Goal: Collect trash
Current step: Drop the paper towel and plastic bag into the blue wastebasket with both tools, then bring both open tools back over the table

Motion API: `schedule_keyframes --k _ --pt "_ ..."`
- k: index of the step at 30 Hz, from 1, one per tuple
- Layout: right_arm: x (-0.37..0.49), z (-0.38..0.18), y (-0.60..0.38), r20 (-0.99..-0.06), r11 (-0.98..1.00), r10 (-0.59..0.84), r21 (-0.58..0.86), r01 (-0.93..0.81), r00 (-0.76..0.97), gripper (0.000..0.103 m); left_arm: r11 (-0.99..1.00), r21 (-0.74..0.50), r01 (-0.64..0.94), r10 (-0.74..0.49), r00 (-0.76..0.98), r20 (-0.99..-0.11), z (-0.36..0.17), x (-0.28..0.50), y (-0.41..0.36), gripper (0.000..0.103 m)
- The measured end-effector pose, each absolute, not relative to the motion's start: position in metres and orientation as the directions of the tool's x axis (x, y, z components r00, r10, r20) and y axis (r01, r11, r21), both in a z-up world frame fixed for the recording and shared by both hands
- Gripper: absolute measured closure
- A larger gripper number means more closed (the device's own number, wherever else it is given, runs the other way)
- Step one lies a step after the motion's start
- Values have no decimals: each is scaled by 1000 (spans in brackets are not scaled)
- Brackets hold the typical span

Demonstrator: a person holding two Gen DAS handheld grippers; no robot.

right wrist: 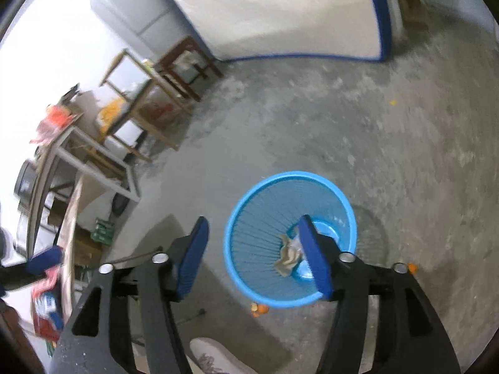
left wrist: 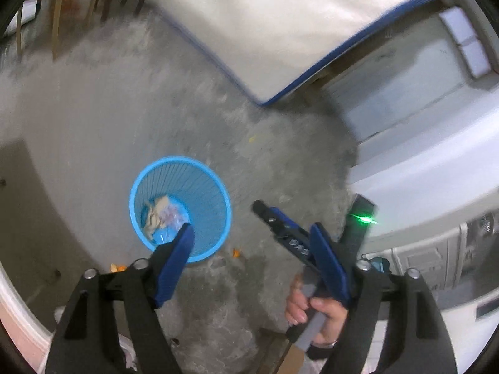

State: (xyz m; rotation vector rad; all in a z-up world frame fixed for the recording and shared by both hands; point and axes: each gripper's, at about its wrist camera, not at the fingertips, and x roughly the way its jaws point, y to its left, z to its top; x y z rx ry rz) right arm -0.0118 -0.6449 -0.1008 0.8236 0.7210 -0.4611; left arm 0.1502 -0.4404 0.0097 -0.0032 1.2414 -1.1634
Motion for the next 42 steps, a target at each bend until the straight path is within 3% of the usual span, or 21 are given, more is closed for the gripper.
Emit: schedule_keyframes --k 6,10,14,22,30,32,38,42 --pt "-19 -44 -579 -705 746 -132 392 538 697 18 543 -389 744 -689 131 -713 63 94 -320 15" --pt "-8 -11 -535 -681 832 -159 297 468 715 9 670 -311 674 -640 312 -702 67 80 -246 11" --pt "15 18 -486 -660 904 -154 206 374 735 8 783 -320 534 -592 480 -648 71 73 -158 6" --pt "64 56 -362 -641 995 -65 14 96 765 8 894 -284 346 -444 603 -663 64 66 -41 6" --pt "87 69 -273 -620 985 172 94 -145 766 8 949 -257 180 -308 699 -645 48 53 54 6" --pt "90 71 -259 -607 972 236 135 -193 759 8 939 -285 192 -334 707 -624 42 50 71 6" --pt "95 69 -219 -599 959 284 158 -237 748 8 927 -310 208 -362 706 -609 24 63 79 6" --pt "99 62 -207 -625 953 300 164 -253 721 8 933 -262 246 -356 721 -594 17 67 77 6"
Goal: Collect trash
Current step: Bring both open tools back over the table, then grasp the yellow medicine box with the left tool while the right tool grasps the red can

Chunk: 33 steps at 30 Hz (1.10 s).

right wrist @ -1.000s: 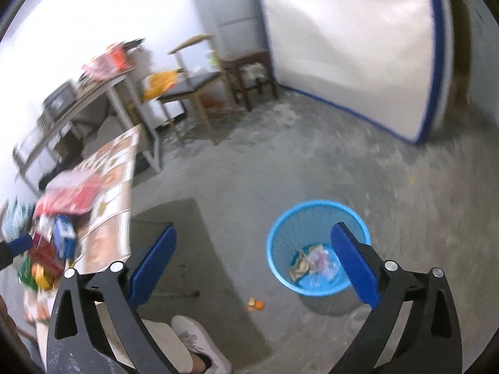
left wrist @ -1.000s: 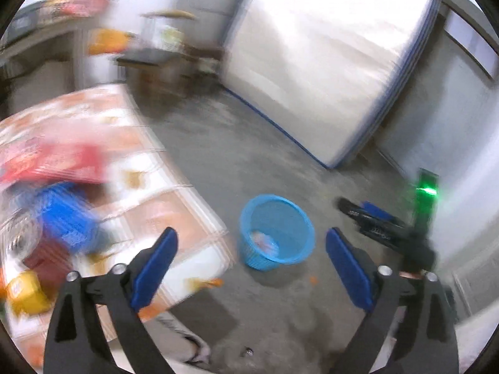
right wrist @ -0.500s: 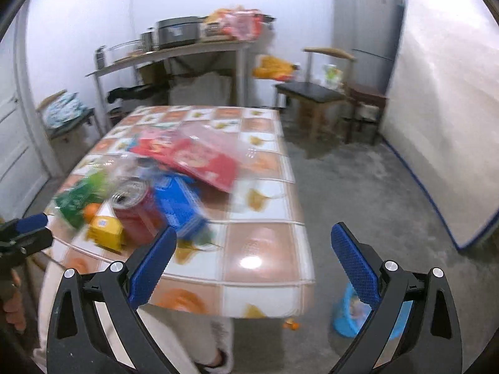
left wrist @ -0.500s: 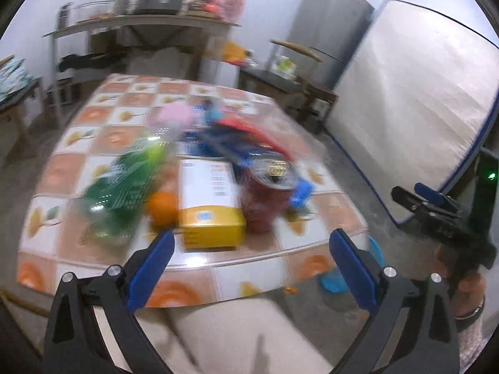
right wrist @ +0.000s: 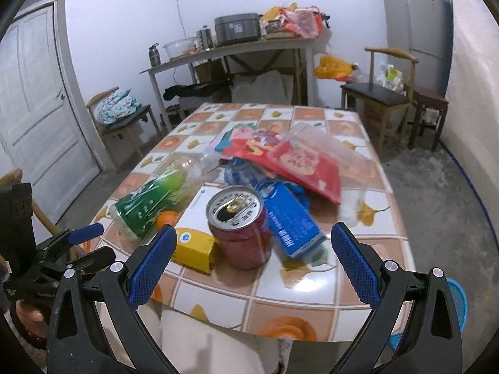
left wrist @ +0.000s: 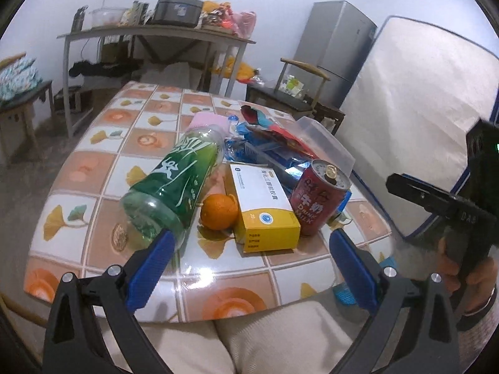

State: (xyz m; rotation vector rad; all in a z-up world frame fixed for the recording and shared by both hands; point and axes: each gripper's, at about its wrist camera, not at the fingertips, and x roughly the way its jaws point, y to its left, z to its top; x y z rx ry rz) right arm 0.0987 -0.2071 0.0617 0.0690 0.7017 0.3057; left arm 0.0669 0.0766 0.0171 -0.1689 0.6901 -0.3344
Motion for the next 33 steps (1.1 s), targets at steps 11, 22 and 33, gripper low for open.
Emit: schedule_keyframes --k 11,22,33 --pt "131 46 -184 -652 934 355 208 -292 670 9 934 -170 314 -351 716 -604 5 81 51 6" --pt "150 29 -178 -678 935 351 214 -284 645 19 939 -96 331 -315 711 -629 -4 88 41 6" --pt "151 25 -179 -681 934 351 209 -288 642 27 944 -93 316 -300 711 -636 -6 90 41 6"
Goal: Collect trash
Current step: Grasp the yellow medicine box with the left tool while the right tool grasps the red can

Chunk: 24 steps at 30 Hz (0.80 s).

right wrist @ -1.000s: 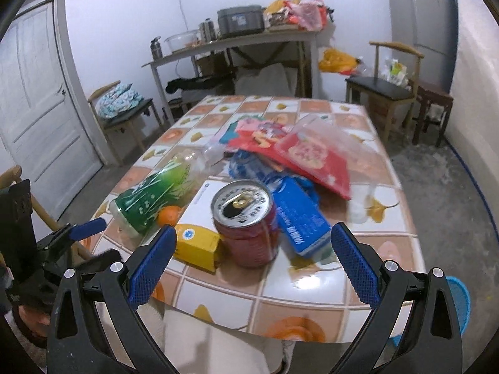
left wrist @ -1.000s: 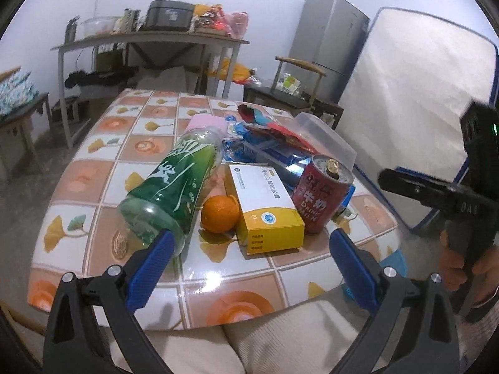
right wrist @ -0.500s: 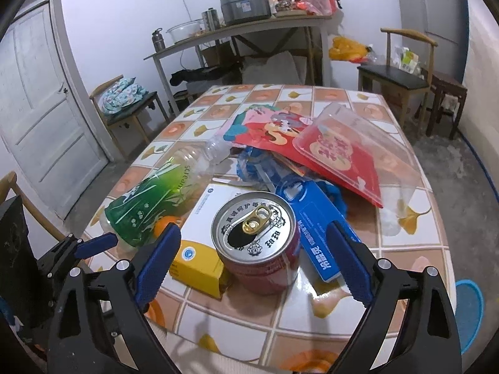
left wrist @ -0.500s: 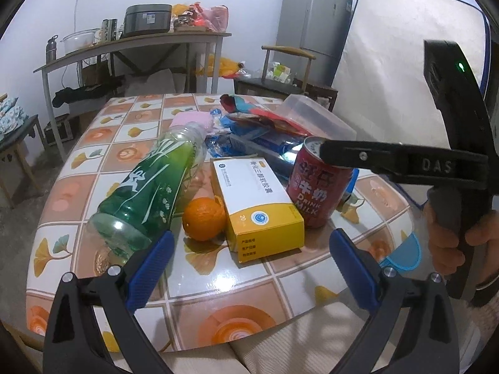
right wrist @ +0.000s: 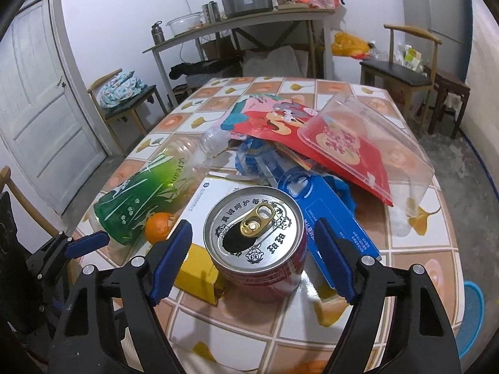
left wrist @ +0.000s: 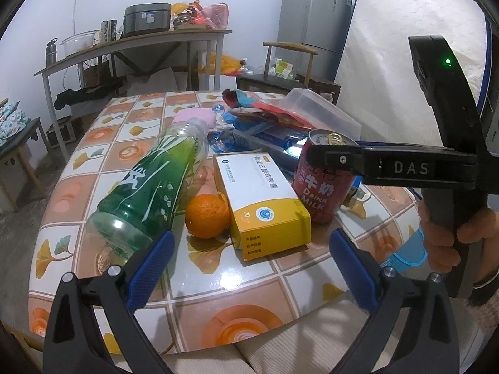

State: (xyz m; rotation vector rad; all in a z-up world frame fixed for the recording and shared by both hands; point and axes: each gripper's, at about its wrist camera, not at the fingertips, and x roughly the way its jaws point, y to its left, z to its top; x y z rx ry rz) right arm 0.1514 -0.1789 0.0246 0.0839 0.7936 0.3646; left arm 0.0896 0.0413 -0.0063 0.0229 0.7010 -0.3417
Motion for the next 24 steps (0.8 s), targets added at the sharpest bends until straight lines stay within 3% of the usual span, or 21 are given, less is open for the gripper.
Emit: schedule_keyframes --k 4,7,17,24 --pt "151 24 -180 -682 935 350 207 -289 642 31 943 -94 319 -303 708 -639 -7 89 41 6" --pt "152 23 -182 -688 936 346 210 -281 638 41 942 -93 322 -304 704 -642 -7 88 40 6" --pt "143 24 -191 -697 938 343 220 -267 630 42 944 -118 308 -307 688 -658 -16 97 36 6" --pt "129 26 -203 -709 944 326 216 -248 625 42 951 -109 288 -282 675 -682 -23 110 22 12"
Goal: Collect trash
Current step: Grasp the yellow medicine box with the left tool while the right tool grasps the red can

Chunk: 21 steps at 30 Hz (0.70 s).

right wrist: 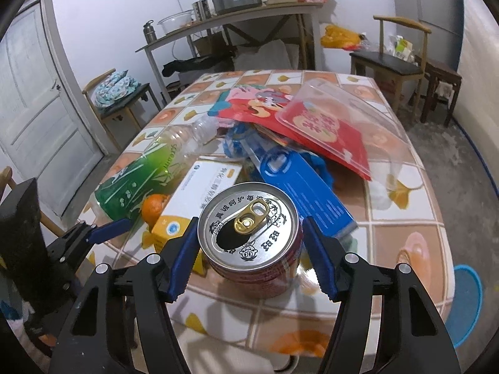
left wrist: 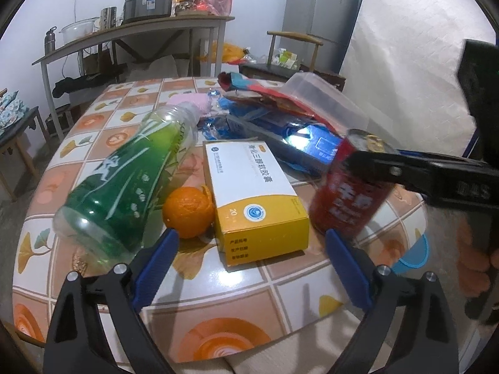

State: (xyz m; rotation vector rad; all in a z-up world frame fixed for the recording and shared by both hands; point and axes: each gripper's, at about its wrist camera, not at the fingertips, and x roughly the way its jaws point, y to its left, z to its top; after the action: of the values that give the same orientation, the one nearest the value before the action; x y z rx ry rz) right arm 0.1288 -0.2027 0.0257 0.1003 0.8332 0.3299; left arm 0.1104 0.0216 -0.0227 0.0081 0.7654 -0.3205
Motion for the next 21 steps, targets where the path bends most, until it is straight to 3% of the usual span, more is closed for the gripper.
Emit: schedule_keyframes --k 6,21 --pt "122 26 -217 -708 950 311 230 -210 634 42 955 -118 271 -273 662 -698 -29 117 10 14" --pt "115 23 -239 -692 947 317 270 -174 649 42 979 -115 169 -198 637 -745 -46 130 -3 34"
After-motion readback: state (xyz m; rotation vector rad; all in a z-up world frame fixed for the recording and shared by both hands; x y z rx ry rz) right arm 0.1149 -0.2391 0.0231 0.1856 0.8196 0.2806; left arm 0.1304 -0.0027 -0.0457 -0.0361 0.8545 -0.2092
